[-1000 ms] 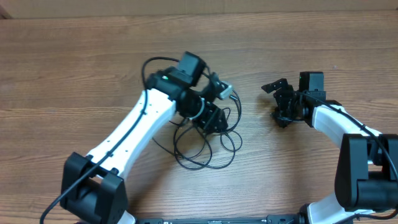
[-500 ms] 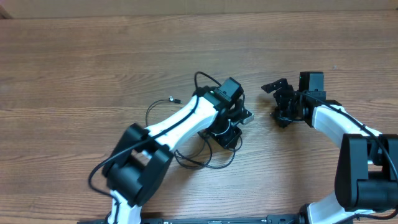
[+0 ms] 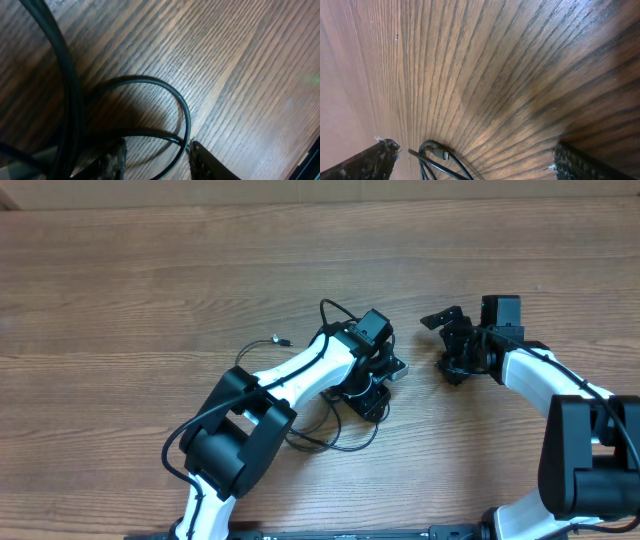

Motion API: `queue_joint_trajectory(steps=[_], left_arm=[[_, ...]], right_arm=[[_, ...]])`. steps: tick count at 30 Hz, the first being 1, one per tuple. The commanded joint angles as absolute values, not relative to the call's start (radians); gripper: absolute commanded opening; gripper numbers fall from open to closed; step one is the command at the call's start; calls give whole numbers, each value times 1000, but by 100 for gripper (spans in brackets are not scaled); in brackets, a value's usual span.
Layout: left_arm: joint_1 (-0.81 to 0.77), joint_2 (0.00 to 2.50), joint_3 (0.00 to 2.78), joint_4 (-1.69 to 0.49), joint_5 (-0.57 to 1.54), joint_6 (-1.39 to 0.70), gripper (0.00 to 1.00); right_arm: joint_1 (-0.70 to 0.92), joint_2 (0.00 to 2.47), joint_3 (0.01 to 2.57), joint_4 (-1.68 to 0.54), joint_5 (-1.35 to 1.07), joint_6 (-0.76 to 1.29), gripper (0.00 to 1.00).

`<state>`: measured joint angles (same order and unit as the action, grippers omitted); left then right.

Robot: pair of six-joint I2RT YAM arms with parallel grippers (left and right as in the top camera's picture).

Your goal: Untangle cables

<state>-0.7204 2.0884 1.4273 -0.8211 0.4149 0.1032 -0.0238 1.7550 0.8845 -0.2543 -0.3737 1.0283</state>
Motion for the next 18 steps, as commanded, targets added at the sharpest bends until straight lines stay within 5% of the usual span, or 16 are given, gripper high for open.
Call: queue_joint_trajectory(steps=[1, 18], left_arm=[[-721, 2106, 1426, -819, 439, 97, 41], [-740, 2106, 1398, -853, 472, 36, 40]], right_arm=[[-35, 1826, 826, -292, -225, 1021, 100], [-35, 1826, 826, -292, -225, 1021, 100]])
